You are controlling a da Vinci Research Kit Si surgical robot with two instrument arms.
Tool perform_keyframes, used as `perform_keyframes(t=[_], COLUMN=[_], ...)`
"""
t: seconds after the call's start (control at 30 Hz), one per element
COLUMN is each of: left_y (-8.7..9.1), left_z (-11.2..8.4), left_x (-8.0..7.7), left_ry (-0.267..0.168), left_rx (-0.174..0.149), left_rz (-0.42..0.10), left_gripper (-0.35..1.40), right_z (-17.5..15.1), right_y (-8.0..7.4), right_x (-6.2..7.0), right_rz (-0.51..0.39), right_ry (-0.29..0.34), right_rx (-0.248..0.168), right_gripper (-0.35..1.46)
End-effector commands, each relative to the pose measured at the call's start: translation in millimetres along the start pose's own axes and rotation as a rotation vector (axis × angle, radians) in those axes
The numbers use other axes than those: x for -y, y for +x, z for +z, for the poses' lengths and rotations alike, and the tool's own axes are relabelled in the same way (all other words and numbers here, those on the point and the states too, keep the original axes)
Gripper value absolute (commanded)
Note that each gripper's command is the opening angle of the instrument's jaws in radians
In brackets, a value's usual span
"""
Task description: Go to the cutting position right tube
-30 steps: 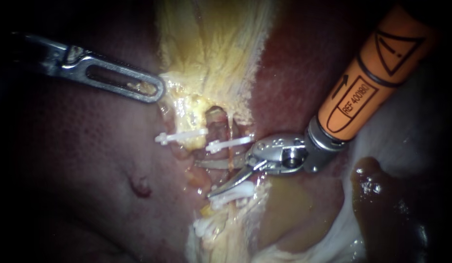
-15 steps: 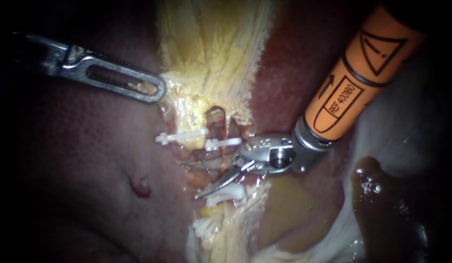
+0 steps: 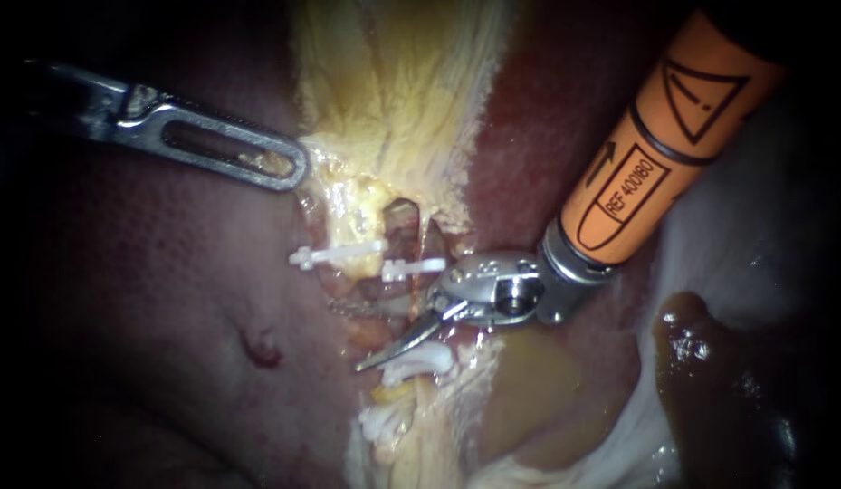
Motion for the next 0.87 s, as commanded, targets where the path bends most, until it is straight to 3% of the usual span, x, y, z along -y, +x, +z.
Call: perform_keyframes(t=[0.03,0.37,0.87], left_y=[0.0,0.0,0.0], left_z=[0.0,-0.1,-0.1], left_x=[0.0,0.0,-0.1], left_ry=[0.0,0.0,0.0], left_rx=[0.0,0.0,0.0], left_rz=[0.0,0.0,0.0], left_gripper=[-0.35,-0.35,-0.35], right_z=[0.1,0.2,0.1], right_y=[0.3,2.4,2.5], right_x=[0.4,2.4,2.5], right_rz=[-0.002,0.002,0.003], right_ry=[0.003,0.02,0.022], right_rx=[0.001,-0.019,-0.023], right_gripper=[1.31,1.31,1.31])
